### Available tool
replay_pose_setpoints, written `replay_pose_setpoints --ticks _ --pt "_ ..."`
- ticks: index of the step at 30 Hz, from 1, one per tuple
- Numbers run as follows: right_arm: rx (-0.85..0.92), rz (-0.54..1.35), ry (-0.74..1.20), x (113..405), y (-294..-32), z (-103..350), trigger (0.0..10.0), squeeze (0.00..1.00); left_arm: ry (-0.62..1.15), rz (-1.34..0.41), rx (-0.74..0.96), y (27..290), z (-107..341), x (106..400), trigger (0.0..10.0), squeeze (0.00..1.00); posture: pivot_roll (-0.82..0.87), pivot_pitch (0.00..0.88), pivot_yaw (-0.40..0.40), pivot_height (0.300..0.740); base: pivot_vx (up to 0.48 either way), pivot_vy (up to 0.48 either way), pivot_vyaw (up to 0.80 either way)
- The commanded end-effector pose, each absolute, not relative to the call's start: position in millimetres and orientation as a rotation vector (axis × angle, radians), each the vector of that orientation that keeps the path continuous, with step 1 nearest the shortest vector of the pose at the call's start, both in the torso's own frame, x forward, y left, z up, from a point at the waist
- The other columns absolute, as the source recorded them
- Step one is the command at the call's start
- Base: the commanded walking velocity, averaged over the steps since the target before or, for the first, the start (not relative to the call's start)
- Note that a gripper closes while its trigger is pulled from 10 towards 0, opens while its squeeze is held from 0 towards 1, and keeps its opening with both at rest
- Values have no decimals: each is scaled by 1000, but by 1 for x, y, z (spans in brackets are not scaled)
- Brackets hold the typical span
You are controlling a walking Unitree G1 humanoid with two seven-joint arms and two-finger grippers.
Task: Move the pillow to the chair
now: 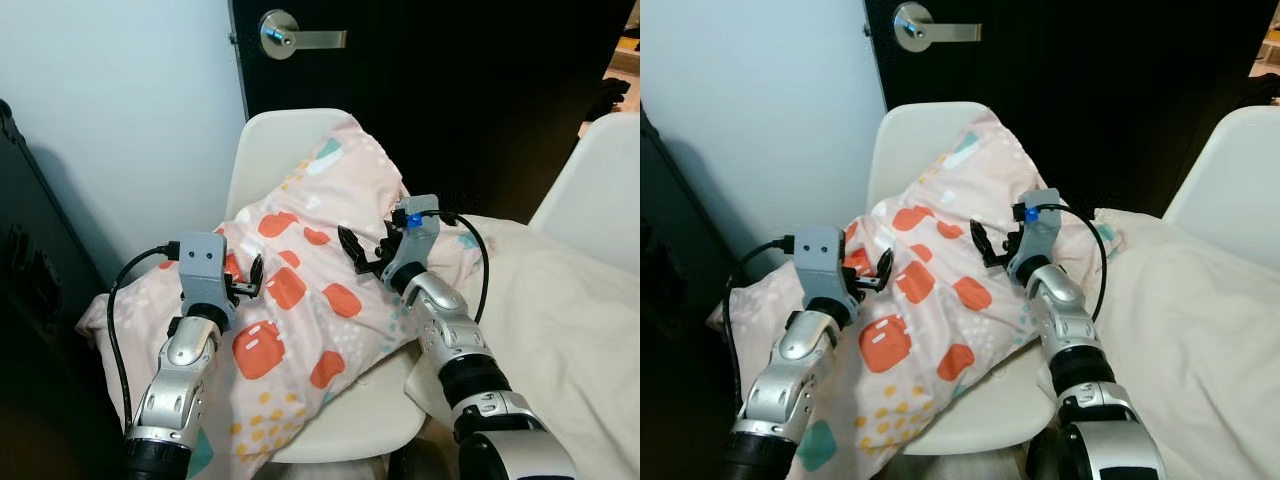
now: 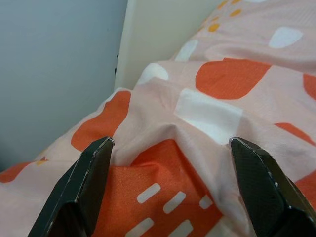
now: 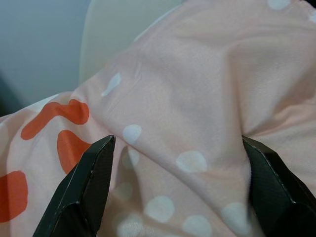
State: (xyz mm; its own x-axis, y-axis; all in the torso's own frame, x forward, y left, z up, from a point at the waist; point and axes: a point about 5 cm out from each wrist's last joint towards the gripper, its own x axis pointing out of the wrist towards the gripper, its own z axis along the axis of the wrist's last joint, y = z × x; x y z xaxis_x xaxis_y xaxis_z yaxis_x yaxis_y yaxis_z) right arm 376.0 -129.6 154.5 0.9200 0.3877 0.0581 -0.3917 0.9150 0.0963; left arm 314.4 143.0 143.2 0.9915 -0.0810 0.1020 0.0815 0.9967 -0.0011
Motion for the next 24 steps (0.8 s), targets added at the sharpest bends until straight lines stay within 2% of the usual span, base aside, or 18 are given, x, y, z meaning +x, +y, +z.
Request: replay_pose_setpoints --ticks 1,24 --pt "120 418 -40 374 -126 152 10000 0 -100 -83 -4 141 141 315 10000 0 113 0 23 452 0 0 0" --pt "159 417 -36 372 -127 148 10000 0 -30 -77 -15 144 121 311 10000 0 113 0 25 531 0 0 0"
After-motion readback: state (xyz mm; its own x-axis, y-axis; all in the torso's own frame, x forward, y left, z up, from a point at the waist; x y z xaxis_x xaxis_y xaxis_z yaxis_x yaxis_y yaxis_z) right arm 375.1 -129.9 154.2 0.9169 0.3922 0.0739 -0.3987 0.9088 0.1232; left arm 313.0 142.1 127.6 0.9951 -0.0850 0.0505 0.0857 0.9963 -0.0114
